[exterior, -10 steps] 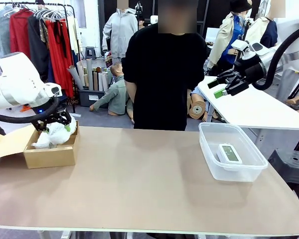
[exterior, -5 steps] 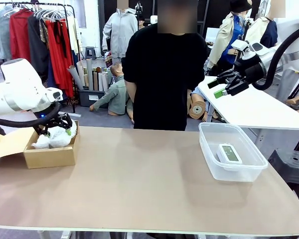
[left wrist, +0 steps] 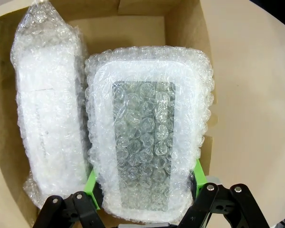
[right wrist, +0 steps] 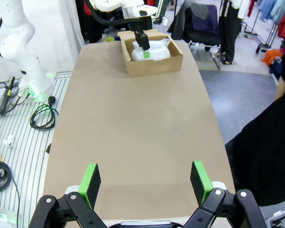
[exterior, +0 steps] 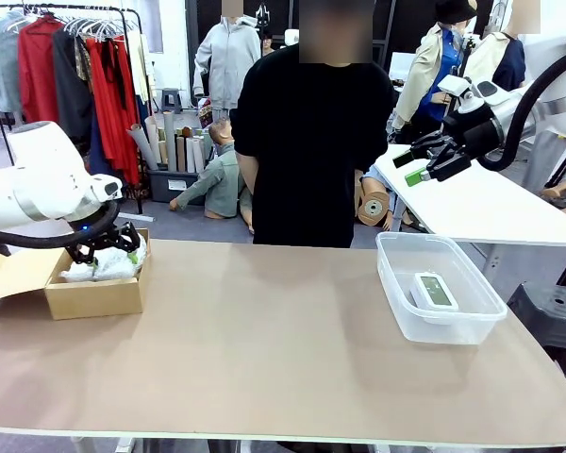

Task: Separate and place wrapped and unwrapped clocks.
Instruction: If the picked Digital clock is wrapped, place it in the Package Box ; if not, place it in the Organizing box.

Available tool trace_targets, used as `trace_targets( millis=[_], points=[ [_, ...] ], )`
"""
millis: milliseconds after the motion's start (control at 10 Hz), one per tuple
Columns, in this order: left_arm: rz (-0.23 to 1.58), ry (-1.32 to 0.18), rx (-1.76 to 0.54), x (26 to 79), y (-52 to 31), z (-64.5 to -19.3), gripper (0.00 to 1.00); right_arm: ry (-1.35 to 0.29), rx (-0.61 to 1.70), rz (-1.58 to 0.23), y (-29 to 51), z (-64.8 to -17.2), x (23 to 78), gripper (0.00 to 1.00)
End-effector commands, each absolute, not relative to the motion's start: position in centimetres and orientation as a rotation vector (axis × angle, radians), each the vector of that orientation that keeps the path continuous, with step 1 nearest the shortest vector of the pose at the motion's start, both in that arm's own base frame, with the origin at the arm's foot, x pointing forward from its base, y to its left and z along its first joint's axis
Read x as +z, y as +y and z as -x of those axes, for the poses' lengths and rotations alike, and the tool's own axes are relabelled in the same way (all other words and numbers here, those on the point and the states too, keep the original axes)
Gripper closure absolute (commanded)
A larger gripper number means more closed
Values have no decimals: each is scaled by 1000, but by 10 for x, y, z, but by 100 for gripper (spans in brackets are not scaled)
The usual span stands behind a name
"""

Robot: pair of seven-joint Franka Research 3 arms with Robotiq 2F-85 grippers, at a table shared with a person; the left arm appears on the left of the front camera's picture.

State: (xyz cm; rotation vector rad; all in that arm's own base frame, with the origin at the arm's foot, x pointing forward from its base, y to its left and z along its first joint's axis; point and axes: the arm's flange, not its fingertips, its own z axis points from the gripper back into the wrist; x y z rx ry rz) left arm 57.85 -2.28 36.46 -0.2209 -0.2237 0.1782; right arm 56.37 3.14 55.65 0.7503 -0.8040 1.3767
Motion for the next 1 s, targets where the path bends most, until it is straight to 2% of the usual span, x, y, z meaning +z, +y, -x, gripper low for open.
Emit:
trace_targets(
  millis=[0,500,600,900],
  points=[
    [205,-247,189,361,-21,-577,100,-809,1383,-746,31,-563,558,0],
    [182,-235,203,353,-14,-577,100,-809,1383,-746,31,-563,558,0],
    [186,-233,201,353,-14,-576,95,-809,1383,-746,31,-563,558,0],
    [197,-245,196,358,-16,-578,35,-809,1383,-746,31,-563,558,0]
  ],
)
